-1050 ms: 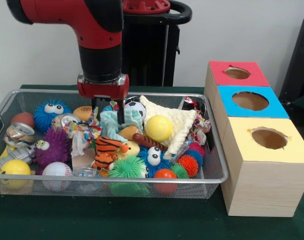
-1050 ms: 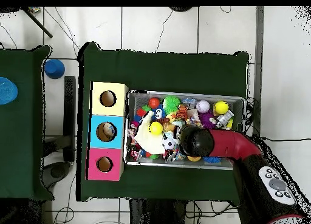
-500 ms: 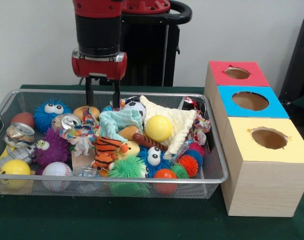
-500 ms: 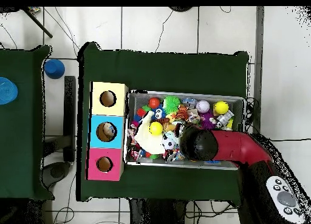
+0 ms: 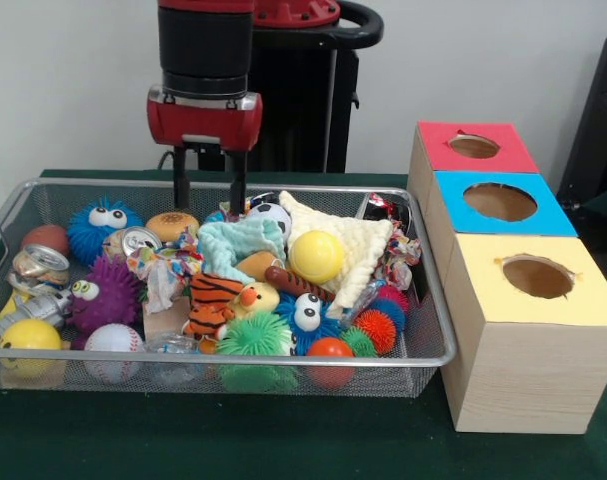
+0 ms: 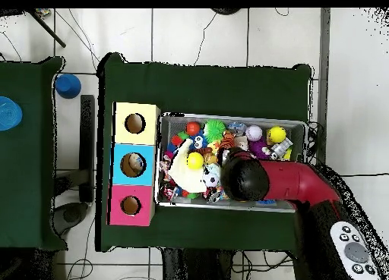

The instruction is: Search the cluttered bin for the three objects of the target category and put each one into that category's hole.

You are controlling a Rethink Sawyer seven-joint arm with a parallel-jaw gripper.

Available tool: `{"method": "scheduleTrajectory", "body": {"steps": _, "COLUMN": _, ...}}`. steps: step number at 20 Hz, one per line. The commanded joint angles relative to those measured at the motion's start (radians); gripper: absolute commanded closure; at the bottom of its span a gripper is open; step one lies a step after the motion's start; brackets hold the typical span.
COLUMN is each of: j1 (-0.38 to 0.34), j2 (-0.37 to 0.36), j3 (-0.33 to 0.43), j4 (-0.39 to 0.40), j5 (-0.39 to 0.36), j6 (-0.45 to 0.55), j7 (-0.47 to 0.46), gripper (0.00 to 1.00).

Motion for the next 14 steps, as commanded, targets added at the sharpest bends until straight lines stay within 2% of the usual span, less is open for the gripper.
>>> {"method": "scheduleTrajectory", "body": {"steps": 1, "j1": 0.033, "j2": 0.017, "j3": 0.022, "j4": -0.046, "j5": -0.006, "j6": -0.095, "j7": 0.096, "gripper": 0.0}}
{"method": "scheduleTrajectory", "body": {"steps": 8, "j1": 0.087, "j2": 0.111, "j3": -0.031, "j4": -0.149, "j5": 0.0, "j6": -0.115, "j7": 0.114, "gripper": 0.0}}
{"method": "scheduleTrajectory", "body": {"steps": 14, "j1": 0.089, "j2": 0.174, "j3": -0.028, "j4": -0.225, "j5": 0.009, "j6": -0.101, "j7": 0.09, "gripper": 0.0}}
